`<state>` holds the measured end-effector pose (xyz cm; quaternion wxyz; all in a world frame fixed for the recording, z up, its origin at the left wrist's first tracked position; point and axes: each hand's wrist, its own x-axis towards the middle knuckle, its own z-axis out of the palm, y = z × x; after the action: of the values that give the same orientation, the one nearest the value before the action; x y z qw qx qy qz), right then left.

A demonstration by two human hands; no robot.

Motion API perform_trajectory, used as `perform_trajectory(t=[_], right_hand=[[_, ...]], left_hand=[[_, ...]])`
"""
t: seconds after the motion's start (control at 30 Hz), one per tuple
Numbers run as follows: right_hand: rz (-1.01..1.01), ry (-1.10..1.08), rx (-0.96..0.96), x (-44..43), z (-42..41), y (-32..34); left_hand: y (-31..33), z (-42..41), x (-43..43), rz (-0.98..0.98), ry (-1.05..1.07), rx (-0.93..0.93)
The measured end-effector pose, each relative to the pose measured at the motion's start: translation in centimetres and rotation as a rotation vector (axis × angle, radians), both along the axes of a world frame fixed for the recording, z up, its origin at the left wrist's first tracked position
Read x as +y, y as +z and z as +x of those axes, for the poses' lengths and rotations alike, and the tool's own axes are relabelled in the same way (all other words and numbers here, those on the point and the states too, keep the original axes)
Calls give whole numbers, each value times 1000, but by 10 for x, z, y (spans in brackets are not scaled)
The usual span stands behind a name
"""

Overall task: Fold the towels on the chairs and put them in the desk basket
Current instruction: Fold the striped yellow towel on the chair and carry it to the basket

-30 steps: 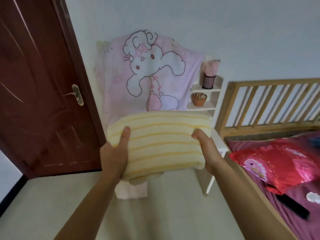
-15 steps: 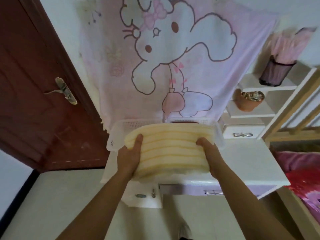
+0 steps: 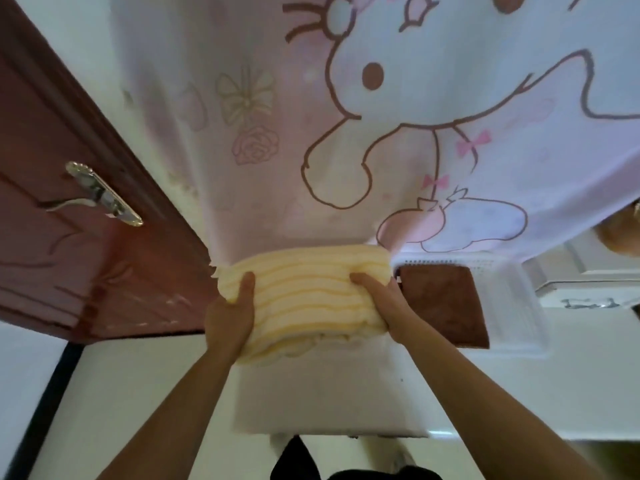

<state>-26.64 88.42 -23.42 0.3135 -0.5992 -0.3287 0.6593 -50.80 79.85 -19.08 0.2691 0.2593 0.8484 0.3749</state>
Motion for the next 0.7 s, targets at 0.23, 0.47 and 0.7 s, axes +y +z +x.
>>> perform_trajectory(t=[0.23, 0.47, 0.7], right_hand=[[-6, -82, -449, -3, -26, -29], [-58, 15, -690, -2, -44, -32], [-177, 66, -651, 9, -53, -34]], left_hand=[[-61, -41, 44, -248, -391, 116], [-86, -43, 51, -380, -518, 163], [-106, -51, 77, -418, -419, -289]])
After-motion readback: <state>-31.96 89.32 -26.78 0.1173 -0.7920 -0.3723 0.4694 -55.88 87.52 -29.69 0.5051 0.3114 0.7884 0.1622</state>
